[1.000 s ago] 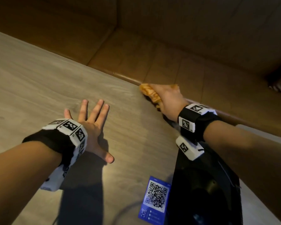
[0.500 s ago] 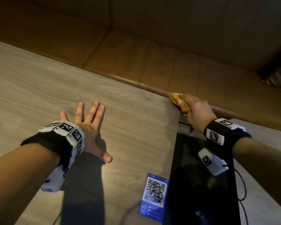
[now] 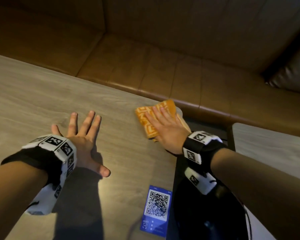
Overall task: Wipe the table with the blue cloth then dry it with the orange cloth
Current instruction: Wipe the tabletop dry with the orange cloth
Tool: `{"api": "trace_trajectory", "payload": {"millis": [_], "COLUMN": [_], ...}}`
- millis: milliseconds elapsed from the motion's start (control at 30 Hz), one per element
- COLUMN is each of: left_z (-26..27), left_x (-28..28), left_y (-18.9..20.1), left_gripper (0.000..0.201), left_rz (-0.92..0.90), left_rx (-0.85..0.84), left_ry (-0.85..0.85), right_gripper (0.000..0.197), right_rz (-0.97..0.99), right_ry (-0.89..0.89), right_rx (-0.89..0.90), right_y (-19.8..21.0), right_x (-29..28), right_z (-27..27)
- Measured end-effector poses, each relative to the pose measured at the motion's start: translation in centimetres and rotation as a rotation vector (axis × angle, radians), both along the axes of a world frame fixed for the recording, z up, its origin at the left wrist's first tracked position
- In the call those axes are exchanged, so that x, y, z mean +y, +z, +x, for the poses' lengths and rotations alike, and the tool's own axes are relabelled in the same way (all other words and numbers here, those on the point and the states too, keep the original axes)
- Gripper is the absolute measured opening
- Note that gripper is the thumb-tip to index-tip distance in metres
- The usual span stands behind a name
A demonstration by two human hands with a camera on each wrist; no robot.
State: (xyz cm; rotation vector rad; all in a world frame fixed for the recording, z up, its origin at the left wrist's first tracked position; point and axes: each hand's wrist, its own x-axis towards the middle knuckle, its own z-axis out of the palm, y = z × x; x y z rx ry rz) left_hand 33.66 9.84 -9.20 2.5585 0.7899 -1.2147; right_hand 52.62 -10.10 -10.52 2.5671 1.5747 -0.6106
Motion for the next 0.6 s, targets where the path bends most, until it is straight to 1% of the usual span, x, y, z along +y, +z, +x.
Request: {"api": "trace_trajectory", "payload": {"millis": [67, 133, 167, 233, 267, 300, 333, 367, 400, 433, 467, 500, 533, 600], "left_z": [-0.1, -0.3, -0.5, -0.6, -0.6, -0.7, -0.4, -0.4, -0.2, -0.1, -0.1, -0.2, -0.2, -0.3], "left_x": [0.0, 0.1, 0.2, 0.4, 0.5, 0.6, 0.7, 0.7, 0.6, 0.6, 0.6, 0.5, 0.4, 0.3], "left_y": [0.1, 0.1, -0.1, -0.5, -0.8, -1.0, -1.0, -1.0, -0.9, -1.0, -1.1, -1.0, -0.9, -0.8], "left_gripper": [0.174, 0.173, 0.172, 0.172, 0.172, 0.173, 0.174, 0.175, 0.175, 0.175, 0.175, 0.174, 0.174, 0.174], "left_rz": [0.002, 0.001, -0.001, -0.004, -0.006, -0.009, -0.010, -0.015, -0.014, -0.009, 0.001, 0.007, 0.003, -0.010], "left_rx": [-0.001, -0.004, -0.007, -0.027, -0.035, -0.045, -0.055, -0.053, -0.051, -0.050, -0.051, -0.052, -0.051, -0.057], "left_ry": [0.005, 0.003, 0.001, -0.007, -0.013, -0.012, -0.009, -0.004, -0.006, -0.011, -0.016, -0.016, -0.012, -0.010], "right_gripper": [0.074, 0.081, 0.080, 0.065, 0.059, 0.057, 0.058, 0.059, 0.060, 0.062, 0.065, 0.067, 0.068, 0.067], "right_rz": [0.010, 0.040, 0.071, 0.212, 0.289, 0.351, 0.389, 0.380, 0.326, 0.225, 0.095, -0.012, -0.059, -0.005], "right_ry": [-0.129, -0.304, -0.377, -0.485, -0.504, -0.476, -0.406, -0.292, -0.152, -0.002, 0.102, 0.133, 0.127, 0.096], "right_rx": [0.077, 0.157, 0.169, 0.107, 0.059, 0.018, 0.000, 0.028, 0.048, 0.034, -0.014, -0.049, -0.062, -0.040], "right_y": [0.0, -0.2, -0.2, 0.7, 1.4, 2.1, 2.8, 3.0, 2.8, 2.5, 1.6, 0.8, 0.1, -0.7], "right_x": [-2.5, -4.3, -5.1, -5.6, -5.0, -3.8, -1.9, 0.4, 2.9, 5.4, 7.4, 8.5, 8.4, 5.3], "right_z": [1.2, 2.4, 2.8, 3.2, 3.1, 2.8, 2.6, 1.9, 1.0, -0.2, -1.2, -2.0, -2.4, -2.7]}}
